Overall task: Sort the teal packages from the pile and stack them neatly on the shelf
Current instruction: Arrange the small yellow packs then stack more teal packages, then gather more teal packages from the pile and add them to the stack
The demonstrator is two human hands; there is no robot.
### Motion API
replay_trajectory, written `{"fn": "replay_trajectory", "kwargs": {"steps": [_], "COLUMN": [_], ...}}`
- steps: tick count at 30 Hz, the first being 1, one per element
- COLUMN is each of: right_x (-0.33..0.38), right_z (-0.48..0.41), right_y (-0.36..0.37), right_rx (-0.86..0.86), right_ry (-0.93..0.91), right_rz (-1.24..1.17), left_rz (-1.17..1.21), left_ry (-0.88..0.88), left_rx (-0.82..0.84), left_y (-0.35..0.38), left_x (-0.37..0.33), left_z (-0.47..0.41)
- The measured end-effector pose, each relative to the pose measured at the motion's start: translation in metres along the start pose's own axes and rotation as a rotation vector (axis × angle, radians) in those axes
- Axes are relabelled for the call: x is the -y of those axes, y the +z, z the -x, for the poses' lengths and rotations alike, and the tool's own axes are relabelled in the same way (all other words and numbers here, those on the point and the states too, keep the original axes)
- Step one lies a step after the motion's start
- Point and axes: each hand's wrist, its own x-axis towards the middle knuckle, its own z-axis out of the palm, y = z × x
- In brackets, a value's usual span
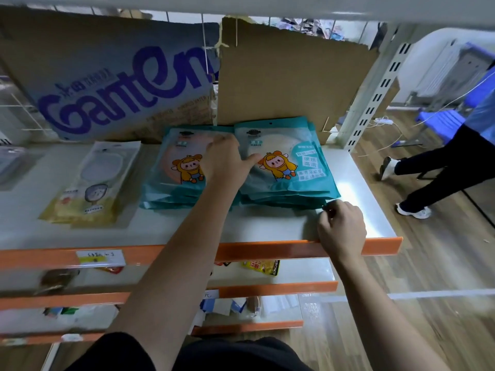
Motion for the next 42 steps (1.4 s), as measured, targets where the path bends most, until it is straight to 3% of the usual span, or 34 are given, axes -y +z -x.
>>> {"fn": "replay_trajectory", "kwargs": {"steps": [9,14,23,28,34,42], "right_x": [0.020,0.071,0.230,0.334,0.448,0.570], "right_z": [0.016,0.031,0.098,0.148,0.211,0.274], "right_y": [-0.011,-0.003,0.050,0.085,0.124,0.168], "right_rx": [-0.076,0.022,0.232,0.342,0.355,0.433], "right_ry": [-0.119,-0.304,-0.621,-0.673,-0.752,-0.849], "right_rz": [-0.262,-0.266,-0.349,-0.439,-0.505,-0.531], "left_rz": [0.007,-0.022,-0.154,-0.205,-0.224,-0.243], "left_ry": [0.158,0.122,0.005,-0.132,-0.242,-0.305], "left_rx": [-0.124,-0.121,-0.230,-0.246,-0.309,-0.393], "left_y": [-0.021,-0.045,-0.118,-0.175,-0.250,-0.309], "left_x": [0.061,0.113,0.253,0.353,0.466,0.565], "left_z": [0.027,0.043,0.106,0.144,0.178,0.203]}}
